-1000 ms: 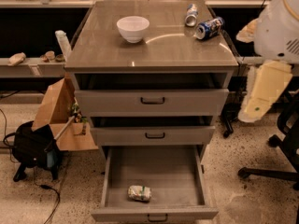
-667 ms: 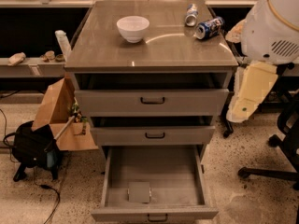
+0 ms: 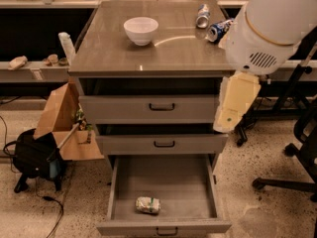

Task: Pick 7up can from bottom drawer and place on counter

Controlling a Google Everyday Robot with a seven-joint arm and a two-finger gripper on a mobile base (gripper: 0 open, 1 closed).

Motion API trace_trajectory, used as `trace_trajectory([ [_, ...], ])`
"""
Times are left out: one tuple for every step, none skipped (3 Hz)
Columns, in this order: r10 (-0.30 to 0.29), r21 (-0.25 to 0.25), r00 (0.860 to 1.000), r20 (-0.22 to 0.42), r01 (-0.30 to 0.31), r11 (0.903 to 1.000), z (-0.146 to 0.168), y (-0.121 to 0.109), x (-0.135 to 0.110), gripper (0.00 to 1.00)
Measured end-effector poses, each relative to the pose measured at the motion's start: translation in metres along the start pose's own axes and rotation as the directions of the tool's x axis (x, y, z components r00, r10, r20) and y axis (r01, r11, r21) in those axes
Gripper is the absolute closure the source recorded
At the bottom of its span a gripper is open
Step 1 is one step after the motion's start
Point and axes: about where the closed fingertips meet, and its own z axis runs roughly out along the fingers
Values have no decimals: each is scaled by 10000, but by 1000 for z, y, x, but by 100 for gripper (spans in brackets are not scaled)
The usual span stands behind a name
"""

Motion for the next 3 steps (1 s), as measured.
trace_trajectory([
  [-60,-461,9987,511,83,9989,16,4,-14,0],
  [-60,-461,9987,511,83,9989,16,4,-14,0],
  [29,-639,9949,1007,36,9979,20,5,-14,0],
])
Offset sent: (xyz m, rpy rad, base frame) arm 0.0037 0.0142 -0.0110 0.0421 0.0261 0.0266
